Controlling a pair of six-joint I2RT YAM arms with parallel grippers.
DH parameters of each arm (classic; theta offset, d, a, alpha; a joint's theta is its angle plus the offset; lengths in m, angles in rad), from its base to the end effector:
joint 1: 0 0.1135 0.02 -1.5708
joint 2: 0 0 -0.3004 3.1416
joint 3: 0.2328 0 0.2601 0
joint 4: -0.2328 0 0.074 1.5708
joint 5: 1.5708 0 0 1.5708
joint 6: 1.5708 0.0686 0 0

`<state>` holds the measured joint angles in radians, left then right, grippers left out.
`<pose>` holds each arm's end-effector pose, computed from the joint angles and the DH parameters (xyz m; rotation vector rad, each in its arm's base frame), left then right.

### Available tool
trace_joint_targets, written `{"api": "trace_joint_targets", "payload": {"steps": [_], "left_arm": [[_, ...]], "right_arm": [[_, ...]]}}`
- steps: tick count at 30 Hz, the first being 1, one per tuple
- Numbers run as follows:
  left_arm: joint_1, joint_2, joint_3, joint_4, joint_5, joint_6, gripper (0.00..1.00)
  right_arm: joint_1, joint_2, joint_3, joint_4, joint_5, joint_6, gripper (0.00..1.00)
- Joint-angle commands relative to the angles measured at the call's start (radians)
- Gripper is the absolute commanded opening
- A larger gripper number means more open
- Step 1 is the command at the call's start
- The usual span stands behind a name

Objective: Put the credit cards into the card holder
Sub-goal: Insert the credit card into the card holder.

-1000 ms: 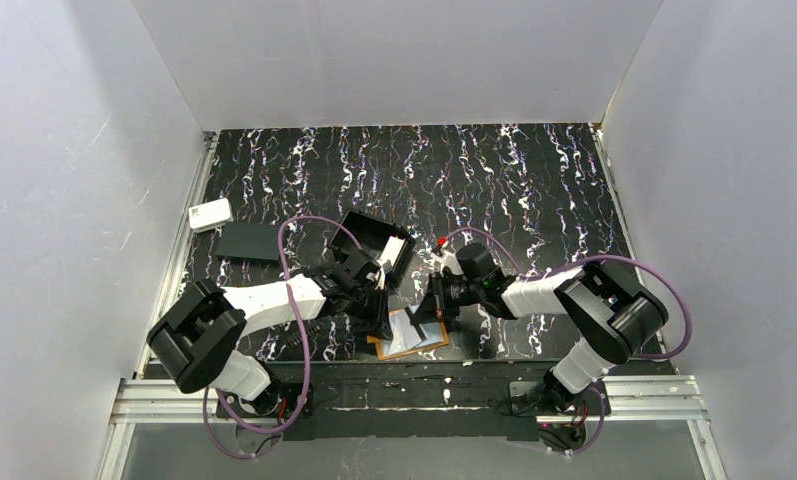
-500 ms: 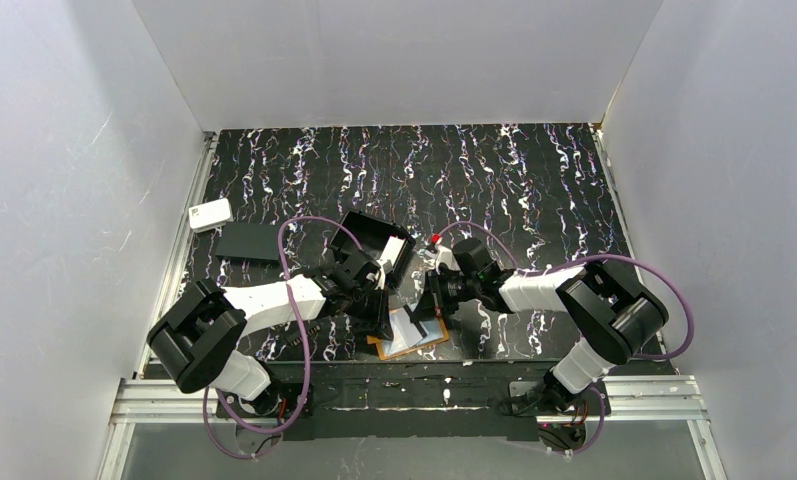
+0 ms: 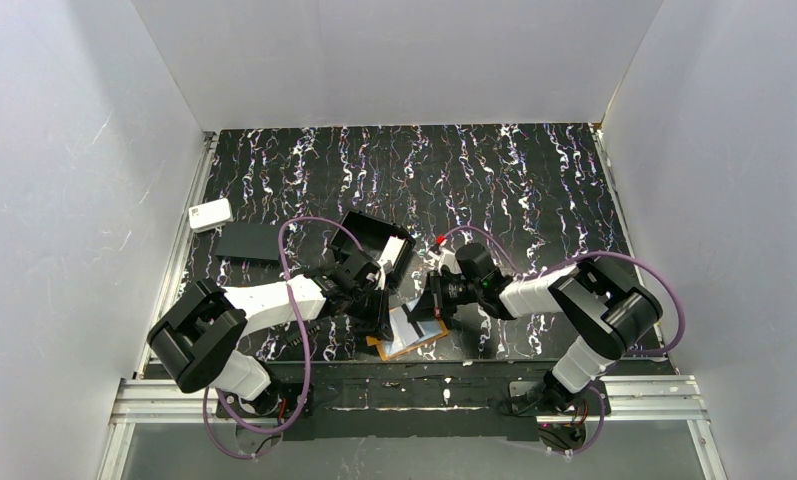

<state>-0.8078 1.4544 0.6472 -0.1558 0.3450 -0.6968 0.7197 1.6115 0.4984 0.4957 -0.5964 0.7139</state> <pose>0.1785 -0.2203 0.1568 0.3052 2.7607 -0.9471 0.2036 0.2297 0.1374 -0.3924 2.4265 1.3862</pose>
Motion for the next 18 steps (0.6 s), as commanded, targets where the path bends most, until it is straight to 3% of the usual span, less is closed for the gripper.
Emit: {"api": "trace_joint_targets", "payload": {"steps": [1, 6, 10, 14, 18], "left_arm": [[-0.006, 0.021, -0.038, -0.065, -0.043, 0.020, 0.08], [-0.005, -0.007, -0.005, -0.091, -0.053, 0.035, 0.09], [-0.001, -0.068, 0.070, -0.166, -0.059, 0.042, 0.22], [0.018, -0.148, 0.092, -0.246, -0.076, 0.042, 0.31], [0.036, -0.178, 0.043, -0.268, -0.074, 0.037, 0.25]], "right_arm": [[0.023, 0.055, -0.025, 0.090, 0.035, 0.042, 0.01], [0.023, 0.070, -0.039, 0.111, 0.009, 0.102, 0.01], [0.020, 0.071, -0.009, 0.008, 0.039, 0.055, 0.02], [0.021, 0.031, 0.069, -0.216, 0.108, -0.059, 0.18], [0.022, 0.011, 0.121, -0.369, 0.137, -0.118, 0.26]]}}
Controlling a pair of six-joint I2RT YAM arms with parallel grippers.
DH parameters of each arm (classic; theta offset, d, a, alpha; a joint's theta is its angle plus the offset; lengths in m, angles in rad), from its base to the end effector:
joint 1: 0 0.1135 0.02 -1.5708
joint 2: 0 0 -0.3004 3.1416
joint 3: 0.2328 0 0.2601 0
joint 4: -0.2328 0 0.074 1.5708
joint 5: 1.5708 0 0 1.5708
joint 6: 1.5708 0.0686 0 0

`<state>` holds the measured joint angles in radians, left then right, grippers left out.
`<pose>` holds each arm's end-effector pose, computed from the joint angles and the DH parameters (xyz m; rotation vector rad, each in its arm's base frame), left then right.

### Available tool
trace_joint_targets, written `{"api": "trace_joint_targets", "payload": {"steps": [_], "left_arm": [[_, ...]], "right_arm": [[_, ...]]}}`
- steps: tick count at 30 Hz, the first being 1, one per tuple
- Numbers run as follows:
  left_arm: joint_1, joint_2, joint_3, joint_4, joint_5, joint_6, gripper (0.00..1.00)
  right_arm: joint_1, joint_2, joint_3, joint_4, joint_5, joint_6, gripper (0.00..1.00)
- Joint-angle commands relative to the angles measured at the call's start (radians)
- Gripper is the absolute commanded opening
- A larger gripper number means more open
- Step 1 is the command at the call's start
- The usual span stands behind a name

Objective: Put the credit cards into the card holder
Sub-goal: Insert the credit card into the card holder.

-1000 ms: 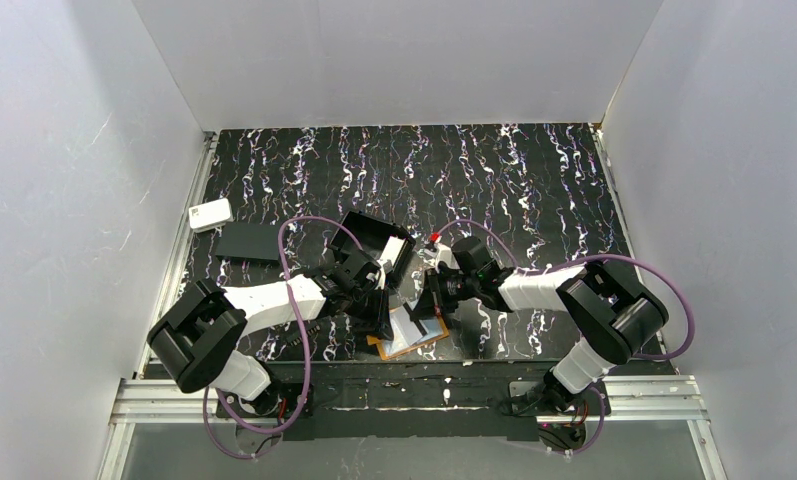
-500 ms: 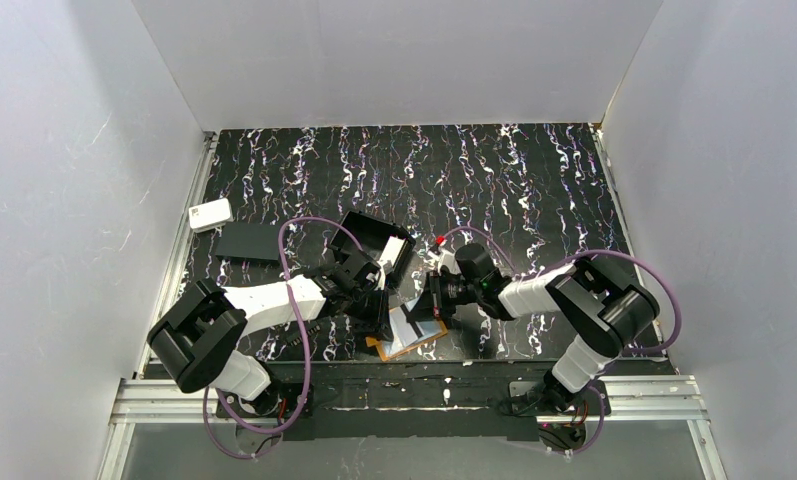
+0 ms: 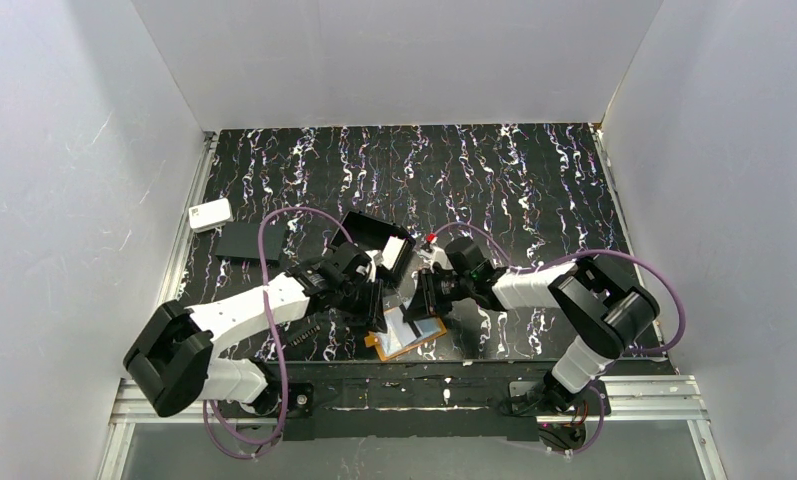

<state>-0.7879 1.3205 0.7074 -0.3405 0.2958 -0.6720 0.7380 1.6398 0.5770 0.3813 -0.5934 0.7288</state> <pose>0.1748 -0.2040 0.1941 0.2884 2.7255 -0.8859 0.2094 0.2423 0.1388 -0.3771 2.5082 1.3706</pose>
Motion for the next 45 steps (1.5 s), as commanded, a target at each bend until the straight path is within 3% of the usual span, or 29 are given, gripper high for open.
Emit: {"api": "trace_joint_targets", "payload": {"steps": [1, 6, 11, 17, 20, 29, 32, 37, 45], "left_arm": [[0.016, -0.043, -0.037, -0.076, -0.025, 0.008, 0.23], [0.017, 0.020, -0.125, 0.016, -0.018, -0.008, 0.13], [0.018, 0.043, -0.155, 0.049, -0.038, -0.014, 0.10], [0.016, 0.049, -0.153, 0.044, -0.042, -0.004, 0.09], [0.016, 0.025, -0.149, 0.052, -0.027, -0.009, 0.09], [0.016, -0.114, -0.089, 0.129, 0.042, -0.010, 0.20], [0.016, -0.058, -0.063, 0.185, 0.054, -0.010, 0.21], [0.012, 0.107, -0.043, 0.251, 0.081, -0.018, 0.13], [0.010, 0.184, -0.078, 0.259, 0.060, 0.003, 0.08]], "right_arm": [[0.004, -0.018, 0.049, -0.271, 0.135, -0.139, 0.28], [0.006, -0.031, 0.077, -0.358, 0.165, -0.162, 0.38], [0.008, -0.079, 0.142, -0.516, 0.241, -0.226, 0.51], [0.008, -0.097, 0.208, -0.639, 0.287, -0.283, 0.58], [0.008, -0.103, 0.227, -0.668, 0.290, -0.294, 0.60], [0.008, -0.117, 0.253, -0.659, 0.232, -0.278, 0.62], [0.008, -0.121, 0.257, -0.645, 0.222, -0.264, 0.62], [0.006, -0.141, 0.274, -0.697, 0.277, -0.281, 0.67], [0.006, -0.153, 0.325, -0.807, 0.371, -0.348, 0.71]]}}
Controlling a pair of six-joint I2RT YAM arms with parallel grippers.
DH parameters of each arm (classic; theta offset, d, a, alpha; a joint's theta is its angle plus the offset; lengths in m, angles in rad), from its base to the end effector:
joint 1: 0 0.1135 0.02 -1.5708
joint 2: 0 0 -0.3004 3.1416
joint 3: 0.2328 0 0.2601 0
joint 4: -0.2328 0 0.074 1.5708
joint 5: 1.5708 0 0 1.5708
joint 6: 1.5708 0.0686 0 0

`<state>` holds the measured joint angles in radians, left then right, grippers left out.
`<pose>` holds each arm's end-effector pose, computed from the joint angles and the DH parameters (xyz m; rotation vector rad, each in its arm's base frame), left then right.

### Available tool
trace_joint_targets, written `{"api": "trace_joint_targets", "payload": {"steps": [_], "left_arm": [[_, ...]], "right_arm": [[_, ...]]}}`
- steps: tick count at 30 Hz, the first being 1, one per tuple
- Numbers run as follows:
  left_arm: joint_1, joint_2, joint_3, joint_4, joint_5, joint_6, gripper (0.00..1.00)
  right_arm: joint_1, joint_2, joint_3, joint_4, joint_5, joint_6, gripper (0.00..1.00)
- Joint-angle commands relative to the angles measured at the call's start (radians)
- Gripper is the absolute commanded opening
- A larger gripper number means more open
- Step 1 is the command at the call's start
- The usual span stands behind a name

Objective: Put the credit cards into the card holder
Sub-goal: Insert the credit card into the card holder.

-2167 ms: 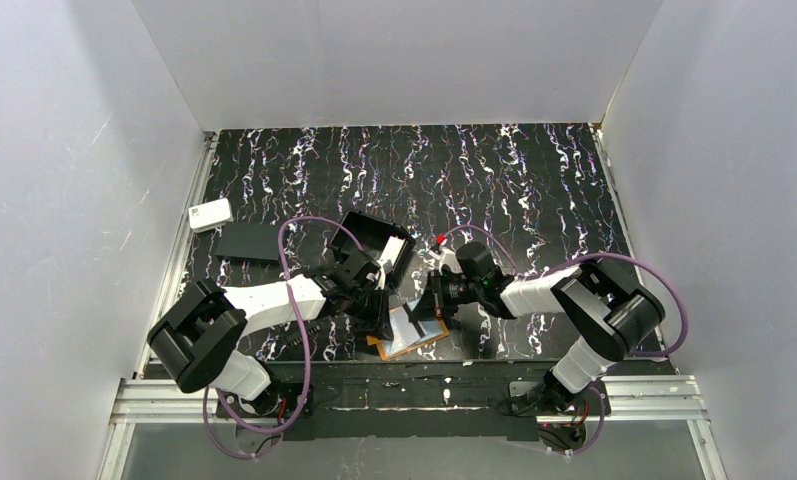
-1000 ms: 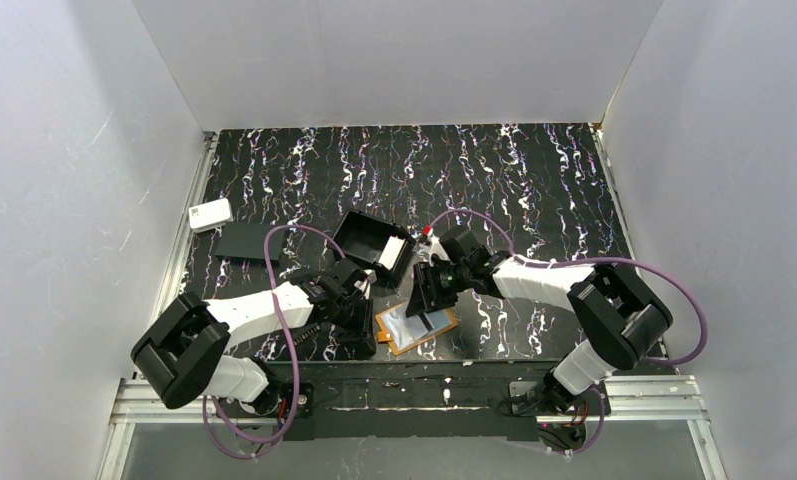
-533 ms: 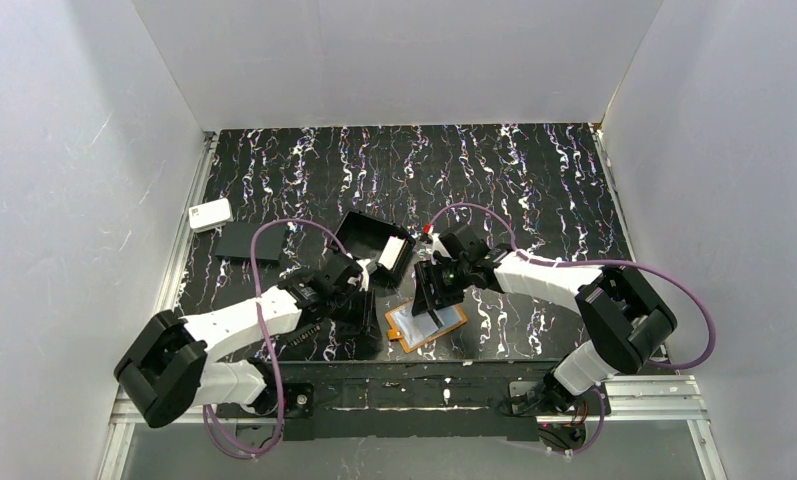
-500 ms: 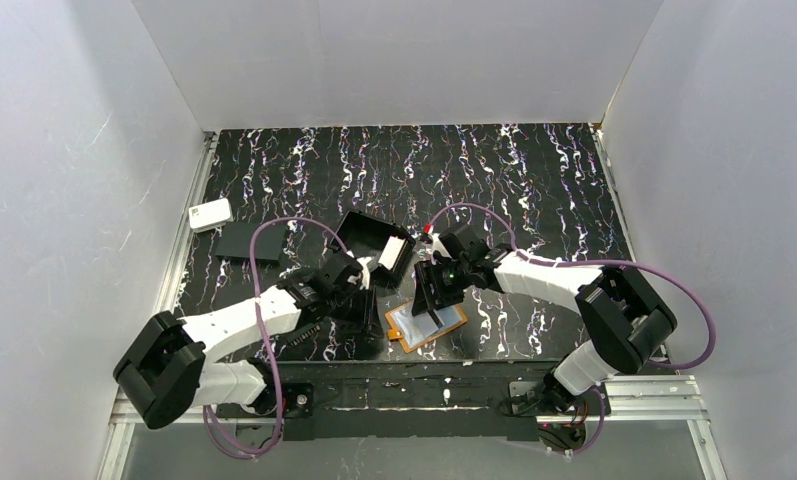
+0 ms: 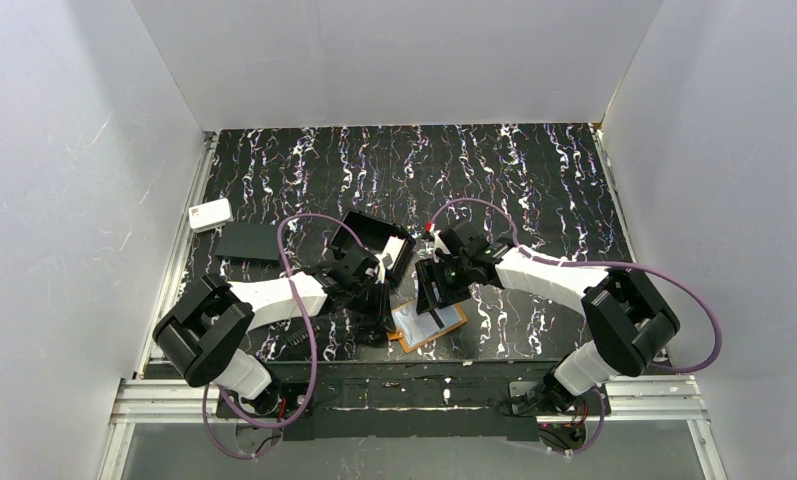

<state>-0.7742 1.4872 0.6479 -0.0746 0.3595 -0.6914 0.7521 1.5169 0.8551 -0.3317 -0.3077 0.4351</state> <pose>0.1926 -0.2221 0.1551 0.2806 2.7079 -0.9864 0.2169 0.2313 0.1885 -0.5530 2.6662 0.8014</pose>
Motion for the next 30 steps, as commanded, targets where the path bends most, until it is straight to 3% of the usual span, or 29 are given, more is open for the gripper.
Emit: {"api": "trace_joint_targets", "payload": {"steps": [1, 13, 30], "left_arm": [[-0.004, 0.019, -0.021, -0.007, -0.004, 0.023, 0.07], [-0.004, 0.032, -0.030, -0.010, -0.003, 0.021, 0.06], [-0.004, 0.069, -0.027, -0.025, -0.014, 0.023, 0.05]], "right_arm": [[-0.008, -0.030, 0.051, -0.102, 0.092, -0.063, 0.71], [-0.007, 0.007, -0.015, -0.015, 0.016, -0.038, 0.67], [0.070, 0.049, -0.110, 0.266, -0.165, 0.168, 0.65]]}}
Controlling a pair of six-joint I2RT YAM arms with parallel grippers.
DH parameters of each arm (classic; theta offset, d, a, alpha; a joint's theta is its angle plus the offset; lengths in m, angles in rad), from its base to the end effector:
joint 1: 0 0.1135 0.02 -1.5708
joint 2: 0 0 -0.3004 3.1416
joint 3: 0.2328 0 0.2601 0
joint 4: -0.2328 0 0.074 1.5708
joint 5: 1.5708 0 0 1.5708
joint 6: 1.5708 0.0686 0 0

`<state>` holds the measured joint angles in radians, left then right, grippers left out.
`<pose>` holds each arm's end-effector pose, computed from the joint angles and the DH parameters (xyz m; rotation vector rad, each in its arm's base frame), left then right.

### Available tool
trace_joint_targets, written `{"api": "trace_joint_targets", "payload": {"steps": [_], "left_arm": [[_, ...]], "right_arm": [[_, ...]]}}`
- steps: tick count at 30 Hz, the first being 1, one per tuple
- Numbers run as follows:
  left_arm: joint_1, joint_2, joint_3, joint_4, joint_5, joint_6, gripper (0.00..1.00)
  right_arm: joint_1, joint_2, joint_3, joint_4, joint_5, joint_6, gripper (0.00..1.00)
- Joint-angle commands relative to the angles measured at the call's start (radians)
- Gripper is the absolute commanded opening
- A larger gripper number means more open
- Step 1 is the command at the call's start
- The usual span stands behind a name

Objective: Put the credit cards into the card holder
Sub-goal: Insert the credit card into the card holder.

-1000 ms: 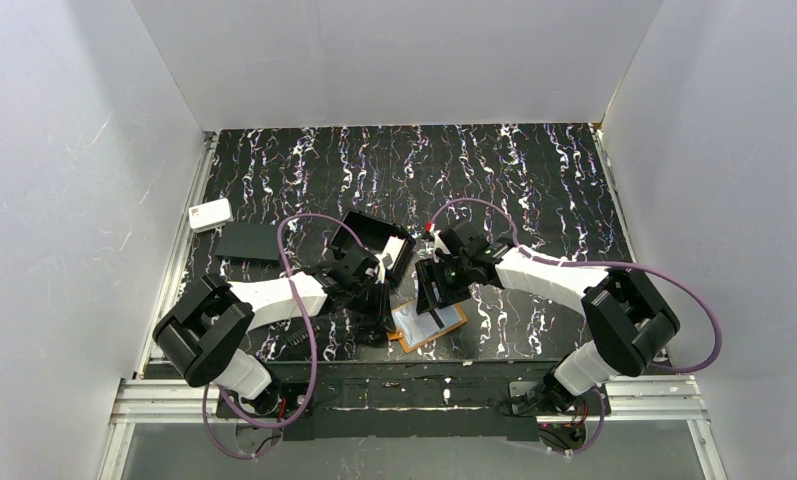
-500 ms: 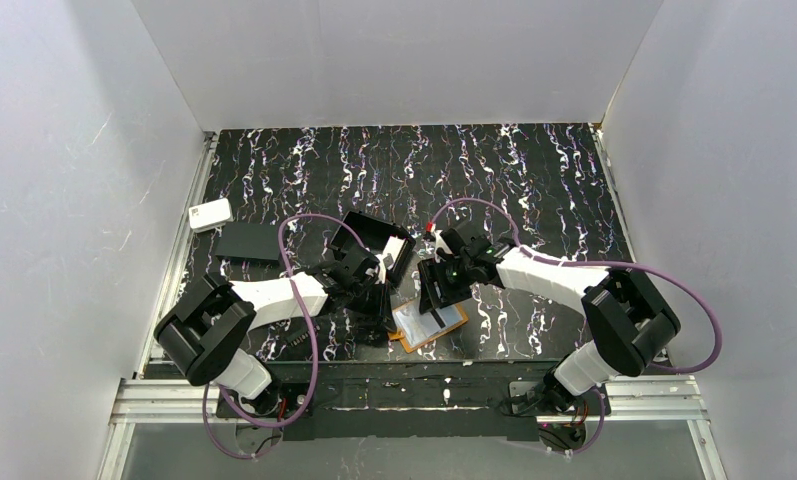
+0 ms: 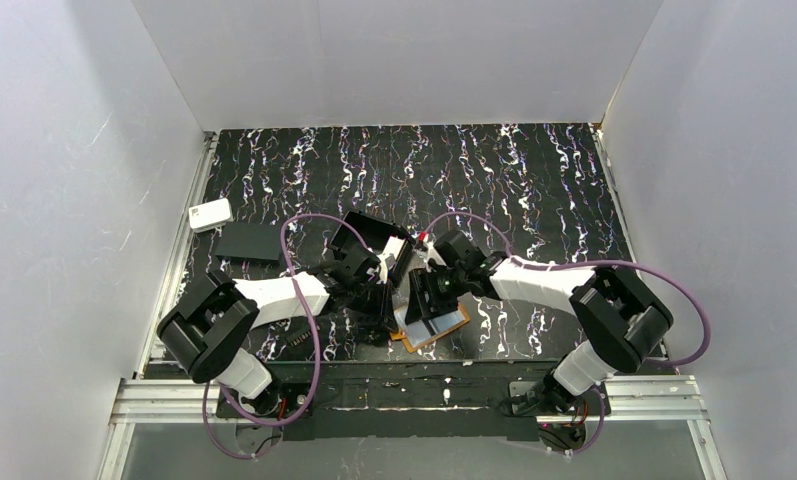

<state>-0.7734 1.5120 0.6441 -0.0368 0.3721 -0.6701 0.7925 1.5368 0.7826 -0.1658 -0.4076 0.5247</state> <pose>0.1951 -0.2253 0.1506 0.3156 2.6924 -1.0005 0.2041 0.2458 0.1752 -0.5461 2.6465 0.9972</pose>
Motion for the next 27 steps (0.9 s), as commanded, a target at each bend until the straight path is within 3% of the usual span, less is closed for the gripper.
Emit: {"api": "trace_joint_targets", "payload": {"steps": [1, 6, 17, 27], "left_arm": [[-0.004, 0.044, -0.024, -0.063, -0.027, 0.001, 0.05], [-0.005, 0.038, -0.029, -0.063, -0.028, 0.002, 0.05], [-0.004, 0.024, -0.045, -0.061, -0.035, -0.002, 0.04], [-0.005, 0.024, -0.046, -0.063, -0.036, -0.003, 0.04]], "right_arm": [[0.033, 0.030, -0.048, 0.125, -0.073, 0.094, 0.65], [0.039, 0.030, -0.060, 0.157, -0.083, 0.117, 0.65], [0.039, -0.043, 0.043, -0.172, 0.167, -0.057, 0.67], [0.068, 0.000, 0.034, -0.133, 0.177, -0.046, 0.67]]}}
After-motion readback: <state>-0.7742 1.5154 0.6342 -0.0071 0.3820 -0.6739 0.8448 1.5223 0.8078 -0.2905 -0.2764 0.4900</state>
